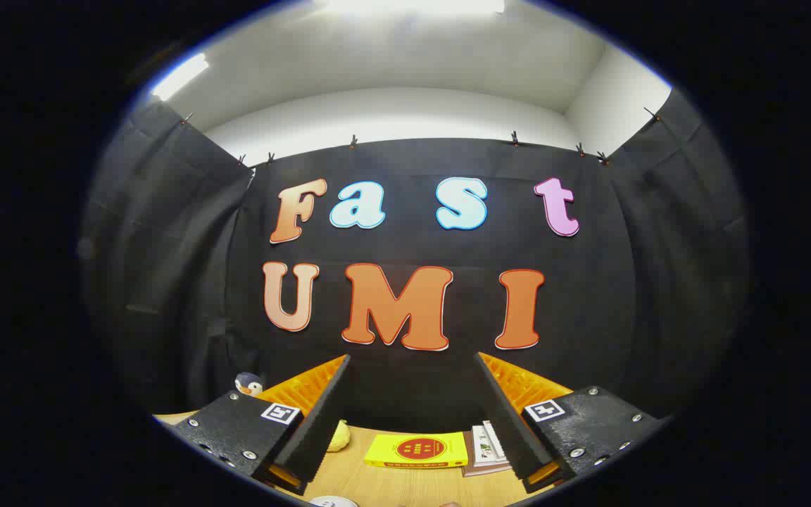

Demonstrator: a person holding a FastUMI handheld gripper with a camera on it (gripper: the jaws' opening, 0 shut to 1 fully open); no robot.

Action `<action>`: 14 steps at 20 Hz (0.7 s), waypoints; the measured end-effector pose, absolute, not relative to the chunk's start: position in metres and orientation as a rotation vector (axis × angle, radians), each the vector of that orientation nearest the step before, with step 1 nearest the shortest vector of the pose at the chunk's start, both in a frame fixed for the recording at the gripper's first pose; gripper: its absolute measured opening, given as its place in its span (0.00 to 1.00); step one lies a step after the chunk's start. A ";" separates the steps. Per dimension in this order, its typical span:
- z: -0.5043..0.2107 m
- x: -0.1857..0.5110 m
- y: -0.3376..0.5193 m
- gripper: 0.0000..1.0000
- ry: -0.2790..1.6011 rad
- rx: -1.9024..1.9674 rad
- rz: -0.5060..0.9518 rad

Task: Open the storage box then place both shoes into the box .Put the left shoe in first, then the right shoe, with the right side of both shoes facing outward in a uniform manner.

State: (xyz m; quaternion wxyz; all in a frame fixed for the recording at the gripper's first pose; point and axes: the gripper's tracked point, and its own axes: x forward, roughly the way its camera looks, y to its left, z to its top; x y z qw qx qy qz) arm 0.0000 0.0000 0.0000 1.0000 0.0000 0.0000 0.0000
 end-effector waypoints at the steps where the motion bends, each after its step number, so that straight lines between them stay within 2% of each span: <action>1: 0.004 0.001 0.000 1.00 -0.007 0.004 -0.003; 14: 0.004 0.007 0.004 1.00 0.009 0.000 -0.010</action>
